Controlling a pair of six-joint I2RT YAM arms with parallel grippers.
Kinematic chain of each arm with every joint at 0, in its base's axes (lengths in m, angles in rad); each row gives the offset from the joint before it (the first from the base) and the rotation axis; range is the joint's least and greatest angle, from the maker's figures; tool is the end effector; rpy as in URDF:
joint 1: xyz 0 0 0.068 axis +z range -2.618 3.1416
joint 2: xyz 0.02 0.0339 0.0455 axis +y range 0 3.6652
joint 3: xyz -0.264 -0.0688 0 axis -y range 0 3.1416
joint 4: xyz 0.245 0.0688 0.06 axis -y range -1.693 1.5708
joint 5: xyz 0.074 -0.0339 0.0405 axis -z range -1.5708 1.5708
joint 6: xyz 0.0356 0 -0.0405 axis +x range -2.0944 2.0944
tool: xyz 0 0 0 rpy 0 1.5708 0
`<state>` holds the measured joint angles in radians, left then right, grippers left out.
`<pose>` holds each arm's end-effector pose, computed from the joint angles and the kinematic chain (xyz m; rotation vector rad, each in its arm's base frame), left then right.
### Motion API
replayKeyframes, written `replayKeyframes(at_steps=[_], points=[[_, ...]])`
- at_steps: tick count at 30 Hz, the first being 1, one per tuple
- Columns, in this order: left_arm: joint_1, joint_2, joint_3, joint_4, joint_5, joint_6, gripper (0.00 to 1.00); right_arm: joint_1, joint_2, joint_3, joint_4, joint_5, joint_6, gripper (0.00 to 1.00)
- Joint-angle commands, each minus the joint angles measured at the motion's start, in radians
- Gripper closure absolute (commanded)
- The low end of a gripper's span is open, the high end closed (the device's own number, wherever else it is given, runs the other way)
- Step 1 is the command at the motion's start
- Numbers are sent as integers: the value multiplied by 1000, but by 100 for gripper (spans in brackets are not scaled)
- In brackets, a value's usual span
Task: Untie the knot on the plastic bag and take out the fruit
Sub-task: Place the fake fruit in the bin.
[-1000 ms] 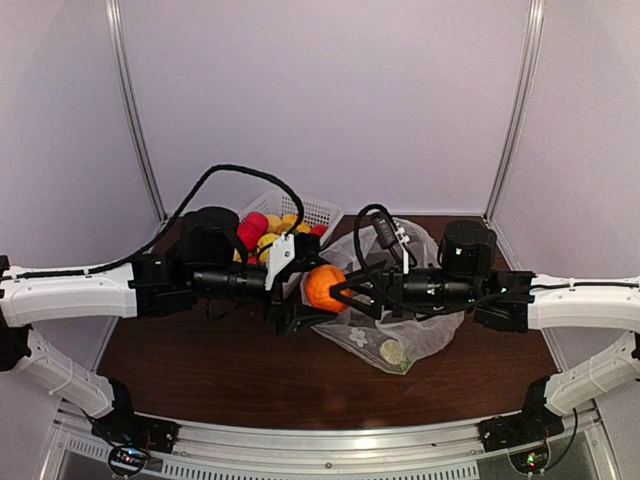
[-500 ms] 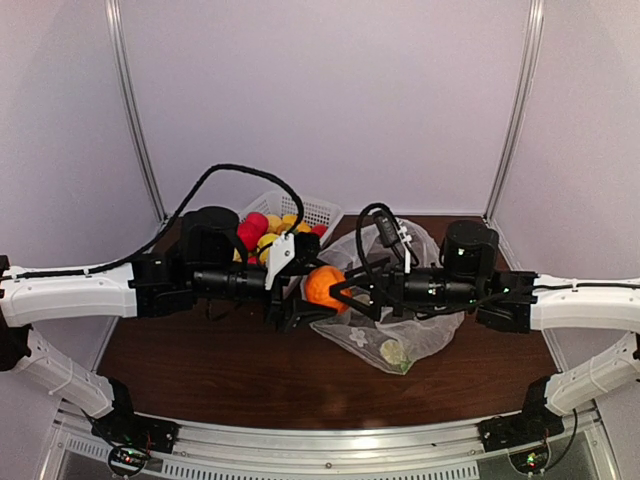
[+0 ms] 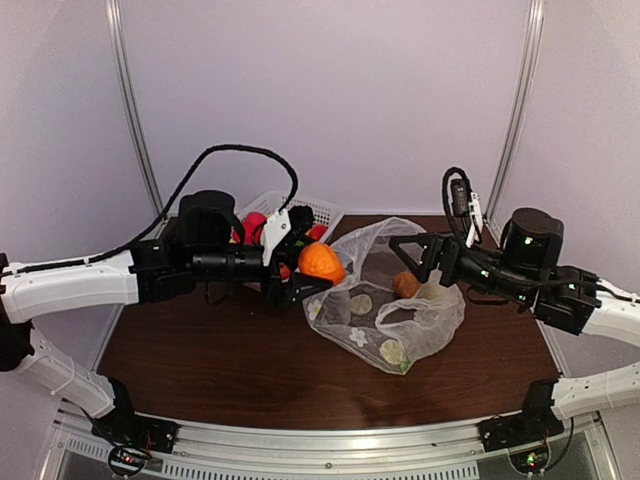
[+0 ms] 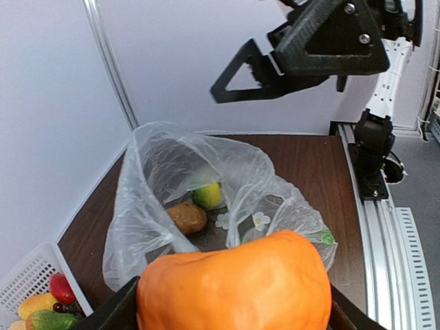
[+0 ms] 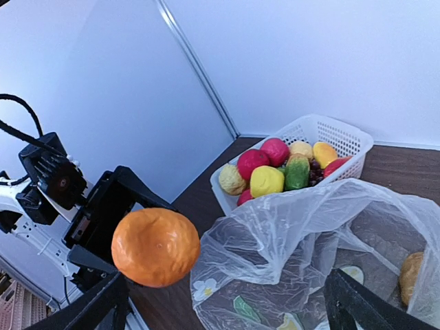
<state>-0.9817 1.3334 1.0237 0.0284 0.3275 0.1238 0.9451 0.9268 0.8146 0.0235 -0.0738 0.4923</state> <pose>0.1644 -0.2666 0.3227 1.2108 1.5085 -0.8888 0.1272 0.1805 0.3471 -0.4610 1.7317 1.1287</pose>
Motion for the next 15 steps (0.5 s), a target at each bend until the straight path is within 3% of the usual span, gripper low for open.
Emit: replayKeyframes(at_steps=[1,6,15], points=[[107,26,63,5,-39,-73,44,-14,-54,8,-181,201,-25,0],[253,40,100,21,-28,-183,44,-14,-93,-12,-206,257,-39,0],[433,257,289,-88,-91,-345,44,-15,-84,-48,-181,285,-51,0]])
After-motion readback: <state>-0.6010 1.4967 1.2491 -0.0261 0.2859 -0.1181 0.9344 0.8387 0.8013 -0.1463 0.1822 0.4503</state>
